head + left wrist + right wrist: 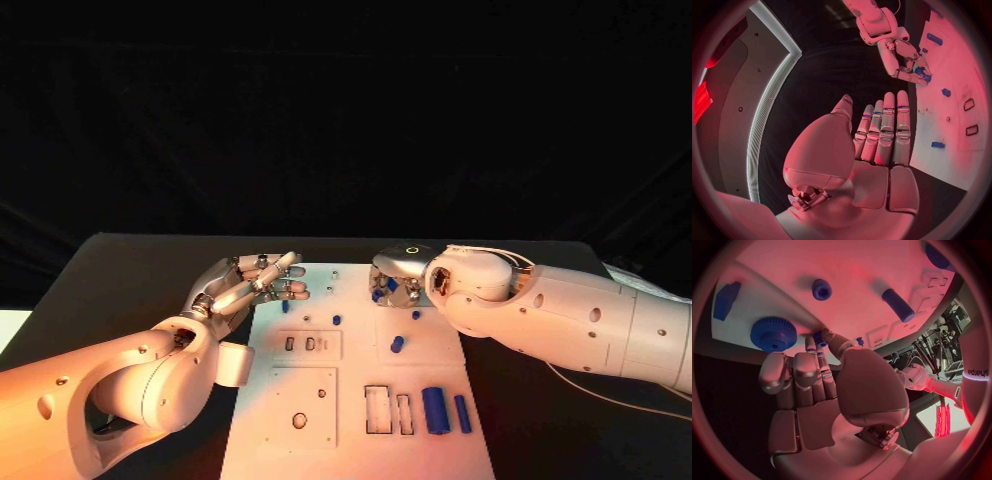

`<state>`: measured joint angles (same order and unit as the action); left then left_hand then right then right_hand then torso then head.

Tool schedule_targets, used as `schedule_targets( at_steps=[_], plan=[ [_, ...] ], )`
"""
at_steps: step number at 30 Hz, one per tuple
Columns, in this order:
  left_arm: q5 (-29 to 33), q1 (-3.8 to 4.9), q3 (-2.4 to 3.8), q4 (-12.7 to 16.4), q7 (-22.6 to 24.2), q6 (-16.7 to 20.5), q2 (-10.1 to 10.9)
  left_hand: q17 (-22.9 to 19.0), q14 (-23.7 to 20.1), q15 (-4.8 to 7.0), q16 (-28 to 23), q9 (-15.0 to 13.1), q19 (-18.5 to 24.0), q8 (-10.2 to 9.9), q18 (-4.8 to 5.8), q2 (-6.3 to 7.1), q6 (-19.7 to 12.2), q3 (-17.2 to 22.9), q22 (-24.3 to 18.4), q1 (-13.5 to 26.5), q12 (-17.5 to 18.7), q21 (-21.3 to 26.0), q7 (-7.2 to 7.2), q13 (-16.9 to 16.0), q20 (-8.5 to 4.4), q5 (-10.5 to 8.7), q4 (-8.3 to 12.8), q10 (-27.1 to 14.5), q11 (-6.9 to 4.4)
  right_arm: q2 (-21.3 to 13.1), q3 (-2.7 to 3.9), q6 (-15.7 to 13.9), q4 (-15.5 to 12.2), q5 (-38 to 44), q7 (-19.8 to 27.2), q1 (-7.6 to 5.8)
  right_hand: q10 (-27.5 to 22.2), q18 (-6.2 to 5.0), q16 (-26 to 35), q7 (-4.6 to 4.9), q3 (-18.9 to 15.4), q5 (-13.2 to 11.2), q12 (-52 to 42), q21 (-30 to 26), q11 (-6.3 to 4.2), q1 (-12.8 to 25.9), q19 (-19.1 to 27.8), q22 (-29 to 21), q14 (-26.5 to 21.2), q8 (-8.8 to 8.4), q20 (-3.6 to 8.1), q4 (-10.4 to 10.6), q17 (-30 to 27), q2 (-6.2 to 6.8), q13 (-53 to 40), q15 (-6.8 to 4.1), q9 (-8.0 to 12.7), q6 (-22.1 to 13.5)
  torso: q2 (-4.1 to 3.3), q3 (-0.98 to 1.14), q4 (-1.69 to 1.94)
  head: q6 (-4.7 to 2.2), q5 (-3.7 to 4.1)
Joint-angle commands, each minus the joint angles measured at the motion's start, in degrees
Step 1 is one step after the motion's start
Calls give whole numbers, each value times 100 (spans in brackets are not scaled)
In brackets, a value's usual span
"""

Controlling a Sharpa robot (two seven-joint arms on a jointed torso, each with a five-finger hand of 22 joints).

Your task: Assemble the parts on the task board

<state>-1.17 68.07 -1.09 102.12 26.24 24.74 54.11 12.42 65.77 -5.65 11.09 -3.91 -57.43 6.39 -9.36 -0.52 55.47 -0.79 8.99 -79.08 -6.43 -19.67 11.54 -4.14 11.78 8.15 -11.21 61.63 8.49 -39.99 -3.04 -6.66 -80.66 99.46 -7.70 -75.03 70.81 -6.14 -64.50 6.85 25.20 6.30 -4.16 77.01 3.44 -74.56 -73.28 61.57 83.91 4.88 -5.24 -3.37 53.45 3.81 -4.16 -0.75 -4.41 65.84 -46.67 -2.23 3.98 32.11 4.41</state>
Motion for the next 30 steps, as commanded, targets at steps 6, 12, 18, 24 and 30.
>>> schedule_targets(
  at_steps=[6, 12, 18, 24, 30],
  plan=[
    [49, 7, 4, -12, -45, -110, -7, 20, 43, -9, -24, 10, -52, -27, -104, -2, 24, -1, 2, -57, 34, -27, 34, 10, 6, -25, 42, 18, 25, 23, 1, -924, -19, 75, -227, 0, 155, 78, -147, -39, 217, -215, 12, 103, -35, -20, -68, 149, 198, 59, 30, 146, 99, -249, -25, -64, -124, 94, -7, -9, 26, -29, 13],
    [50, 7, 4, -16, -63, -137, -4, 31, 44, -11, -33, 9, -52, -33, -104, -12, 28, 1, 1, -71, 44, -25, 34, 10, 7, -25, 55, 21, 26, 102, 1, -1061, 14, 87, -387, 1, 141, 82, -171, -28, 255, -239, 35, 121, -25, -15, -69, 171, 188, 48, 29, 168, 110, -216, -20, -59, -134, 78, -8, -16, 37, -12, 0],
    [51, 7, 4, -11, -66, -144, -8, 39, 39, -13, -44, 8, -49, -38, -102, -20, 32, 2, -1, -80, 53, -22, 36, 10, 8, -25, 64, 23, 27, 329, 1, -1227, 186, 102, -477, 0, 108, 85, -205, -5, 316, -212, 55, 140, -10, -28, -65, 193, 176, 31, 22, 177, 125, -170, -11, -46, -146, 54, -16, -16, 39, -34, -19],
    [52, 7, 4, -17, -70, -176, -40, 46, 27, -18, -61, 8, -40, -45, -100, -26, 35, -1, -4, -83, 63, -15, 38, 10, 10, -26, 72, 26, 30, 582, 1, -1261, 434, 137, -569, 3, 35, 80, -184, 26, 370, -234, 67, 140, 20, -37, -35, 175, 148, -4, 7, 181, 66, -116, 4, -25, -151, 6, -24, -14, 73, -41, -33],
    [52, 7, 4, -7, -75, -190, -43, 48, 24, -18, -66, 7, -37, -46, -100, -28, 37, -2, -5, -83, 65, -13, 39, 10, 11, -27, 73, 28, 31, 776, 1, -1359, 592, 150, -633, 5, 15, 81, -194, 38, 400, -201, 62, 149, 30, -34, -33, 186, 140, -15, -3, 194, 66, -104, 7, -15, -157, -5, -52, -33, 135, -52, -4]
  ],
)
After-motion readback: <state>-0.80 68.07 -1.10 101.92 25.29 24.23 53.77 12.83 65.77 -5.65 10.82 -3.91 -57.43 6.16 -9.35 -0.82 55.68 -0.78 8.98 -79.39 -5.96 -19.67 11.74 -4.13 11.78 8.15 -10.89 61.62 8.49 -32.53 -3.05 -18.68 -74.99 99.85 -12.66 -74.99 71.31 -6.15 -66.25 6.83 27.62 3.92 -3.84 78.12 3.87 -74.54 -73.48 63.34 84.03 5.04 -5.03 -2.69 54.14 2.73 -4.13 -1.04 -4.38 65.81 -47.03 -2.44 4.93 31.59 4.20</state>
